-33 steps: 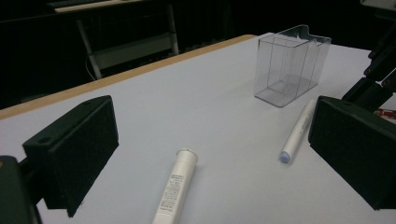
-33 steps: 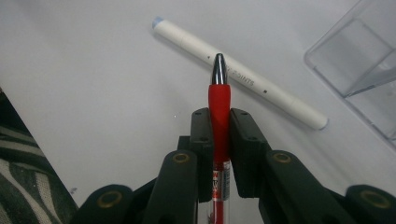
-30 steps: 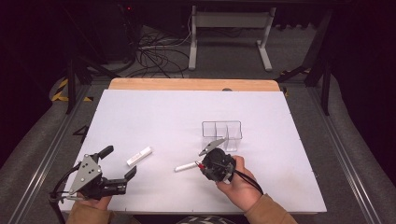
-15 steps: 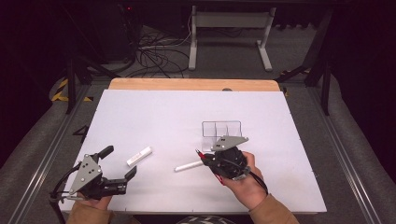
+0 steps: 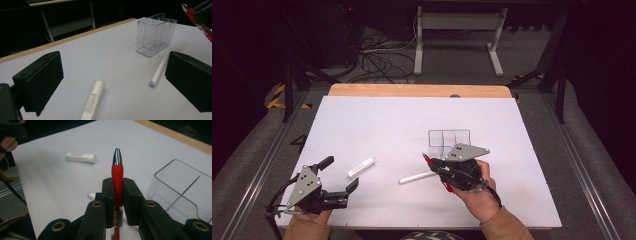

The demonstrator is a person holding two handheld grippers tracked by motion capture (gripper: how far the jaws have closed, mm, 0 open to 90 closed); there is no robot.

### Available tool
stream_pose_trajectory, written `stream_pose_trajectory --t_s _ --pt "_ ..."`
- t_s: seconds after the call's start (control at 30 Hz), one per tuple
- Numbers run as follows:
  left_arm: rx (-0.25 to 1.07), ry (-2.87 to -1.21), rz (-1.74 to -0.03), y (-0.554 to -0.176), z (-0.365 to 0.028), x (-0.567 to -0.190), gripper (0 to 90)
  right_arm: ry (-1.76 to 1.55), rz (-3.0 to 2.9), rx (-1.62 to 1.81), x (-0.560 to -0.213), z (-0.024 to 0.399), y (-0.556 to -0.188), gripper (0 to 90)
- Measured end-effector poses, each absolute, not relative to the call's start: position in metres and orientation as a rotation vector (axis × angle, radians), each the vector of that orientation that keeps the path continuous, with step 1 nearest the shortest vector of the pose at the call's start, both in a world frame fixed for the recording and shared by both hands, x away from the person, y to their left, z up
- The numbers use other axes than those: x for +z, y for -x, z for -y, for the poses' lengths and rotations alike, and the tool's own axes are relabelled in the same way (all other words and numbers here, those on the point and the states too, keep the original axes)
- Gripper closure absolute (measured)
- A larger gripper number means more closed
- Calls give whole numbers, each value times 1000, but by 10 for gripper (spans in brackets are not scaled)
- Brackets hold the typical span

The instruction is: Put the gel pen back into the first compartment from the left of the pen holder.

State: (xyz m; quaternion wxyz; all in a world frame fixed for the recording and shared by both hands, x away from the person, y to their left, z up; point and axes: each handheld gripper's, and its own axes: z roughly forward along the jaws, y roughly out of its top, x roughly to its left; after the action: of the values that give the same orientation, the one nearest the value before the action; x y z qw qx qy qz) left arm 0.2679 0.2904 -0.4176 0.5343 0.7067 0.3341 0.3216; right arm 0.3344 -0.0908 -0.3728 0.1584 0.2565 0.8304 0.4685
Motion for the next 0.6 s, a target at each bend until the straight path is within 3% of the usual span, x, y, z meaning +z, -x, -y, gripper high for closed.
stream_pose_trajectory --t_s 0.6 --pt "766 -1684 -798 -268 -290 -418 26 -707 -2186 1566 -362 102 -343 806"
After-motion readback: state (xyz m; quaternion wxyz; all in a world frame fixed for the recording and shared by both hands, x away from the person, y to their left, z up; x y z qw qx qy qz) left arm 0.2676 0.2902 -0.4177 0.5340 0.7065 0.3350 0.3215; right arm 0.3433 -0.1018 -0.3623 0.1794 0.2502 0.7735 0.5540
